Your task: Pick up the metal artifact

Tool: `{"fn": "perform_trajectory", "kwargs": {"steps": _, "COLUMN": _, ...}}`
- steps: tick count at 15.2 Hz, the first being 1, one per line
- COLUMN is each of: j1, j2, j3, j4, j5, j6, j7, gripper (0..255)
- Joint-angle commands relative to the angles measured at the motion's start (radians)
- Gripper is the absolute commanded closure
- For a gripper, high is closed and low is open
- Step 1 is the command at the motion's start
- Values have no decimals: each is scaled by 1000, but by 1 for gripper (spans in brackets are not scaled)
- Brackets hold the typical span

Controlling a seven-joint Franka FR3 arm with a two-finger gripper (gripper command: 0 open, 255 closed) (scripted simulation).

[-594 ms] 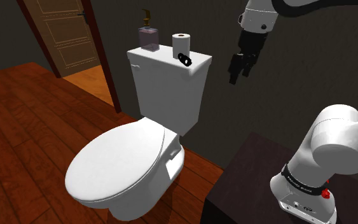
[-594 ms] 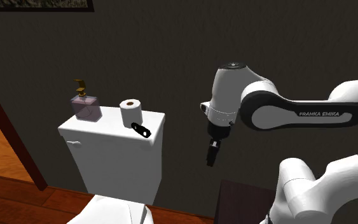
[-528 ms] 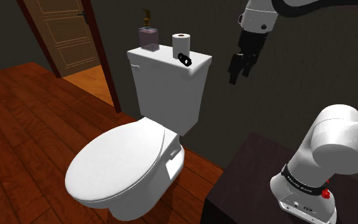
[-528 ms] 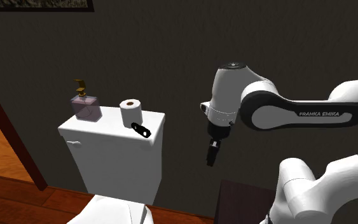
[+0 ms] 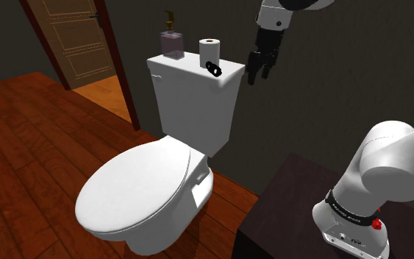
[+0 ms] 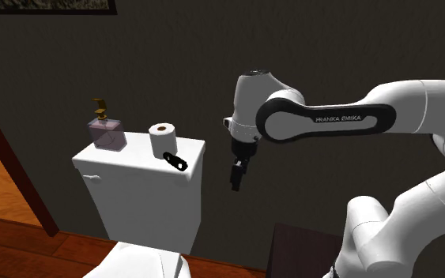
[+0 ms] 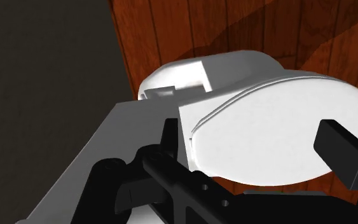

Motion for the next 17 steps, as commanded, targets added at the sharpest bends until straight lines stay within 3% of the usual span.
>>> {"fn": "perform_trajectory", "kwargs": {"steps": 1, "j1": 3, "j2": 85, "j3": -26, "j4": 67, "j5": 8, "j6": 16, "j7": -38, "gripper": 0}}
{"fn": "perform_trajectory", "kwargs": {"steps": 10, "j1": 8, "j2": 459, "j3": -117, "j4": 435, "j5": 103, "j6": -1, "j7": -201, "gripper": 0}}
{"fn": "perform_trajectory", "kwargs": {"steps": 17, "j1": -40, "j2": 788, "j3": -149, "j4": 840, "j5": 221, "j6": -113, "j7": -310, "gripper": 0}}
